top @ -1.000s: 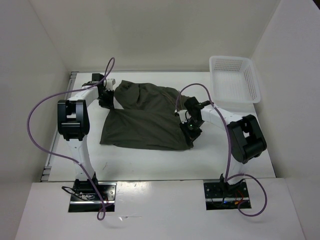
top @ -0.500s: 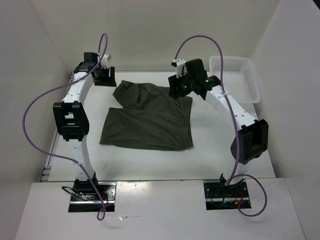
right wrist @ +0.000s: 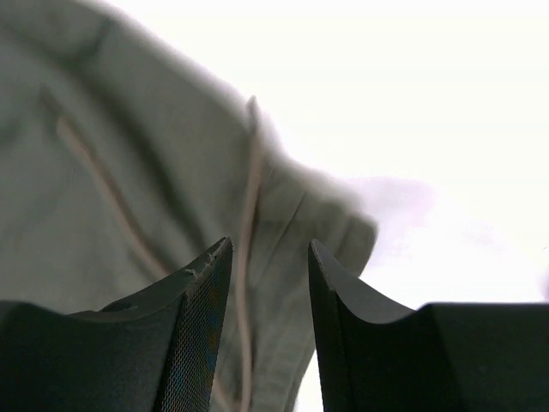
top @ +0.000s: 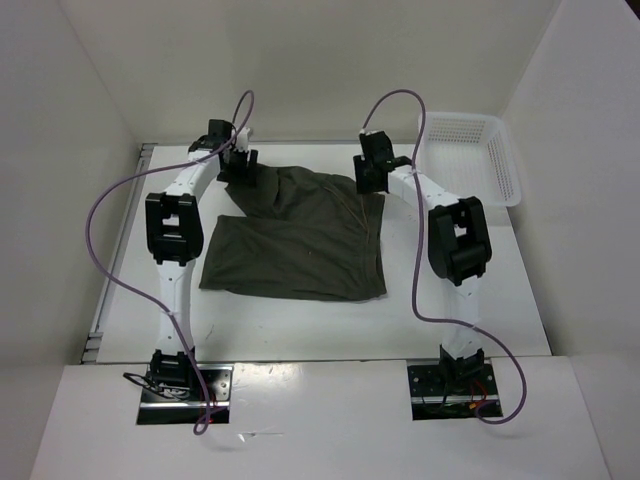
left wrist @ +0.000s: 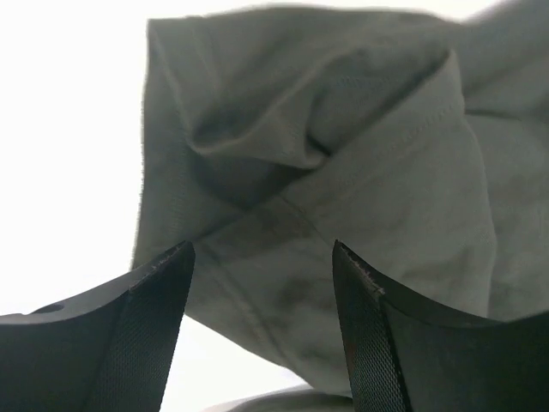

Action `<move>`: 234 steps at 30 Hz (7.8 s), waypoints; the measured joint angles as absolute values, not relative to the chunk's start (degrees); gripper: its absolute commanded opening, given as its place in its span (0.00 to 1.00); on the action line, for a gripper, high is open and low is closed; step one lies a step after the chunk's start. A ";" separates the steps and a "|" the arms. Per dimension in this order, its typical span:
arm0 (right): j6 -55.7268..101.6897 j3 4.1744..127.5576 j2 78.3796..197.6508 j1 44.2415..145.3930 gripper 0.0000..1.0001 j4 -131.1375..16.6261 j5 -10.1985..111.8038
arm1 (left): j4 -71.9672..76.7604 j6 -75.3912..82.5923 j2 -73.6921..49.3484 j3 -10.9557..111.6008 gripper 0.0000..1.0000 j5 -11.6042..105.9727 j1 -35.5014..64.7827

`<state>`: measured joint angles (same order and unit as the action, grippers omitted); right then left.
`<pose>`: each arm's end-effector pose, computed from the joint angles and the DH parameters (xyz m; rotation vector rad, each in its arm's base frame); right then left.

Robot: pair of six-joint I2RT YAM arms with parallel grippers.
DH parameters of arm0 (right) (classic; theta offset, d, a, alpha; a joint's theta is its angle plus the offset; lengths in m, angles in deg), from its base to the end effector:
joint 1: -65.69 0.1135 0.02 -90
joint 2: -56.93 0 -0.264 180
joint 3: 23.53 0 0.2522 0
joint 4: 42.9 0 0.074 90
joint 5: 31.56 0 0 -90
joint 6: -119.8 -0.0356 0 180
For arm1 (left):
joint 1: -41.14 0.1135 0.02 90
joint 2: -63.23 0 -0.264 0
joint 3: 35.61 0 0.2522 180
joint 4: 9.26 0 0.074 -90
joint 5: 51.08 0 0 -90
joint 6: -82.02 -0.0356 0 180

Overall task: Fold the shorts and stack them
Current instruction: Flatten the shorts out, then fold the shorts

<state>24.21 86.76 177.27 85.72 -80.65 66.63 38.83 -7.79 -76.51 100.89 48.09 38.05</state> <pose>0.4481 0.1579 0.2164 -0.2352 2.3826 0.0377 0.5404 -0.0349 0.1846 0.1316 2.4603 -0.2222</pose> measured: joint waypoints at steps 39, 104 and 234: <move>24.36 89.82 187.76 84.39 0.28 -74.48 74.87 | 47.24 -8.10 -61.95 81.39 0.55 47.09 42.22; 36.58 79.68 179.65 80.80 0.00 -77.28 60.03 | 55.04 -7.79 -107.74 155.66 0.00 49.62 36.69; 48.67 51.79 142.12 90.27 0.77 -101.46 46.13 | 50.54 -7.82 -65.34 85.04 0.53 51.81 21.50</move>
<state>48.67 51.79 142.12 90.27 -101.46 46.13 50.54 -7.82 -65.34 85.04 51.81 21.50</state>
